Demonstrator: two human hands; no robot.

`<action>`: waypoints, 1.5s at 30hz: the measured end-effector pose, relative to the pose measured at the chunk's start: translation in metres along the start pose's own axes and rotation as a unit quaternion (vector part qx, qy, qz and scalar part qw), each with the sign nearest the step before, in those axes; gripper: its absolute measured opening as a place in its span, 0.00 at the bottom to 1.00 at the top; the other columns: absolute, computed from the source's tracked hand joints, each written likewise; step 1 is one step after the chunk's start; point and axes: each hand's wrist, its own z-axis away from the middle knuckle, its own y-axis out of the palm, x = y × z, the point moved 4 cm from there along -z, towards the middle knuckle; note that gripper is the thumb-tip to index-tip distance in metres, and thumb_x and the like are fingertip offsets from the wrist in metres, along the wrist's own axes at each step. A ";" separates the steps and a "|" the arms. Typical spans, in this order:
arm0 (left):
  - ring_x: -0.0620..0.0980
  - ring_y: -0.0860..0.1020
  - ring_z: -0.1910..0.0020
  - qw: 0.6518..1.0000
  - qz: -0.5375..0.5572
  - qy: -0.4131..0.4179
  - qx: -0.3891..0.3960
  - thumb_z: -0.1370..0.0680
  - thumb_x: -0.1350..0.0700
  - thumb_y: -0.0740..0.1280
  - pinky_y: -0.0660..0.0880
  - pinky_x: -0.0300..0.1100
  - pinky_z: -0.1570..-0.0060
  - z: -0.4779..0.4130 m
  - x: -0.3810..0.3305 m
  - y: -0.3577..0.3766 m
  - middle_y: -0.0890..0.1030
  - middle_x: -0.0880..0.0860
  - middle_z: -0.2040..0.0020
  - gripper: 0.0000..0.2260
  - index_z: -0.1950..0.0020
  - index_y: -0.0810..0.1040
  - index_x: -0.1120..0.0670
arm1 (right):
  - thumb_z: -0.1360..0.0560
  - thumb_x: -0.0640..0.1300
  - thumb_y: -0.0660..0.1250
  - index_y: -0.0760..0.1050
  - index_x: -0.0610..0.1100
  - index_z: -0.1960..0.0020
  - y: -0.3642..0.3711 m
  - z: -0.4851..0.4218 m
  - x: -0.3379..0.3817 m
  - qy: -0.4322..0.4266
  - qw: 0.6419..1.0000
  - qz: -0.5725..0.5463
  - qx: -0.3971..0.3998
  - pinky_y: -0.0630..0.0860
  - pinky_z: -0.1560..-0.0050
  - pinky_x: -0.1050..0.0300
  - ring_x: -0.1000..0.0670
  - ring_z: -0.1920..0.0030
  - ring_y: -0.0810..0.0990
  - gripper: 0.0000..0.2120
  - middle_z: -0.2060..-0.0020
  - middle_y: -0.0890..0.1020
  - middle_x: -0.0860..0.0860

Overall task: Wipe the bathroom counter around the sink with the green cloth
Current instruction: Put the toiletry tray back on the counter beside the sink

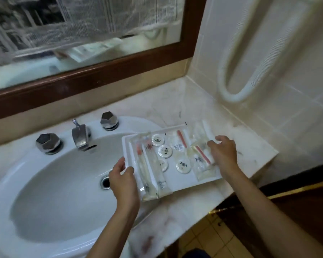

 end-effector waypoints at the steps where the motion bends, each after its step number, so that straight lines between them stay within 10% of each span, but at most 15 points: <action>1: 0.49 0.75 0.39 1.000 -0.004 0.011 -0.005 0.23 0.64 0.61 0.69 0.41 0.41 -0.005 -0.005 0.012 0.75 0.47 0.38 0.20 0.32 0.74 0.51 | 0.26 0.48 0.65 0.73 0.45 0.35 0.005 -0.016 0.007 -0.003 1.000 0.006 0.005 0.74 0.47 0.52 0.45 0.45 0.75 0.20 0.38 0.69 0.47; 12: 0.45 0.72 0.47 0.993 -0.031 0.086 -0.070 0.25 0.62 0.64 0.67 0.36 0.48 -0.090 -0.067 0.155 0.73 0.51 0.39 0.16 0.39 0.79 0.51 | 0.26 0.50 0.62 0.70 0.42 0.33 0.082 -0.196 0.095 -0.058 0.991 0.097 0.070 0.69 0.36 0.43 0.41 0.36 0.69 0.24 0.35 0.67 0.43; 16: 0.52 0.75 0.52 0.992 -0.055 0.077 -0.080 0.29 0.55 0.65 0.71 0.44 0.49 -0.131 -0.077 0.193 0.76 0.51 0.44 0.04 0.57 0.78 0.47 | 0.27 0.49 0.64 0.70 0.41 0.34 0.107 -0.239 0.121 -0.090 0.986 0.124 0.063 0.65 0.36 0.46 0.41 0.35 0.68 0.24 0.35 0.68 0.43; 20: 0.62 0.78 0.53 0.991 -0.084 0.061 -0.082 0.36 0.49 0.64 0.77 0.52 0.52 -0.170 -0.066 0.218 0.78 0.64 0.46 0.17 0.52 0.79 0.56 | 0.29 0.52 0.66 0.70 0.41 0.34 0.126 -0.270 0.136 -0.107 0.982 0.145 0.063 0.62 0.35 0.45 0.41 0.35 0.68 0.27 0.35 0.69 0.43; 25: 0.65 0.74 0.55 0.992 -0.103 0.039 -0.065 0.34 0.50 0.65 0.75 0.58 0.48 -0.178 -0.070 0.236 0.73 0.64 0.50 0.07 0.62 0.73 0.53 | 0.30 0.53 0.63 0.72 0.42 0.37 0.134 -0.298 0.141 -0.070 0.989 0.105 0.073 0.63 0.34 0.44 0.42 0.36 0.70 0.25 0.37 0.71 0.44; 29: 0.69 0.69 0.39 0.986 -0.151 0.048 -0.053 0.34 0.49 0.64 0.70 0.63 0.40 -0.182 -0.071 0.242 0.69 0.67 0.38 0.30 0.38 0.70 0.67 | 0.30 0.52 0.64 0.73 0.43 0.35 0.141 -0.309 0.138 -0.073 0.990 0.090 0.083 0.62 0.34 0.46 0.42 0.36 0.71 0.25 0.36 0.72 0.45; 34: 0.56 0.59 0.30 0.980 -0.189 0.056 -0.035 0.24 0.53 0.66 0.62 0.48 0.33 -0.182 -0.069 0.251 0.61 0.55 0.30 0.29 0.24 0.61 0.54 | 0.29 0.52 0.64 0.72 0.44 0.34 0.147 -0.312 0.134 -0.092 0.989 0.088 0.080 0.61 0.34 0.46 0.43 0.35 0.70 0.25 0.35 0.71 0.46; 45: 0.57 0.60 0.26 0.977 -0.197 0.074 -0.021 0.23 0.55 0.65 0.64 0.51 0.30 -0.171 -0.069 0.243 0.59 0.56 0.24 0.30 0.22 0.59 0.53 | 0.27 0.50 0.66 0.73 0.46 0.34 0.138 -0.284 0.123 -0.192 0.968 0.152 0.049 0.59 0.33 0.45 0.47 0.29 0.63 0.22 0.32 0.72 0.50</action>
